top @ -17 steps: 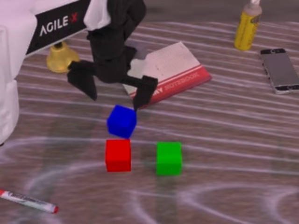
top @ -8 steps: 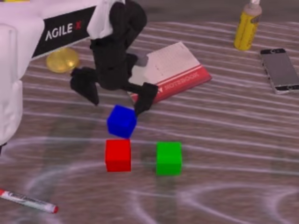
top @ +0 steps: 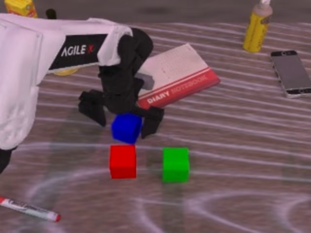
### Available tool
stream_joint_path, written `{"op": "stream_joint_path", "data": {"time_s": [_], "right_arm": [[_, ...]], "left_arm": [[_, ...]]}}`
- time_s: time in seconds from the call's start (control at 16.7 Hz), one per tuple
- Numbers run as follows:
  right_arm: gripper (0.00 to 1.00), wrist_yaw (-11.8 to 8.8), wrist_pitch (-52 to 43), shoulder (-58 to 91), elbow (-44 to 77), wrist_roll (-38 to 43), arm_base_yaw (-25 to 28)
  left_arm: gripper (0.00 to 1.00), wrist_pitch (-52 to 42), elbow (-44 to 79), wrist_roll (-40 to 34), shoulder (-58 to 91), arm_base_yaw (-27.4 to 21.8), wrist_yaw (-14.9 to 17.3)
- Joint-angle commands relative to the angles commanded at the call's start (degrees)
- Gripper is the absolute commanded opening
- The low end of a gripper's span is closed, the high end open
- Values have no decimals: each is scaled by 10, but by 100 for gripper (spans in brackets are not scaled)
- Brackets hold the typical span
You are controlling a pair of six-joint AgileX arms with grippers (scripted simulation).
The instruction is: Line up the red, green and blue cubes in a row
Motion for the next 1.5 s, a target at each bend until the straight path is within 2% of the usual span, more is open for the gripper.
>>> {"op": "stream_joint_path", "data": {"time_s": [0.12,0.9,1.5], "right_arm": [[100,0,0,0,0,0,0],[100,0,0,0,0,0,0],[100,0,0,0,0,0,0]], "left_arm": [[100,0,0,0,0,0,0],[2,0,0,0,0,0,0],[0,-2,2,1,-2,1,0]]}}
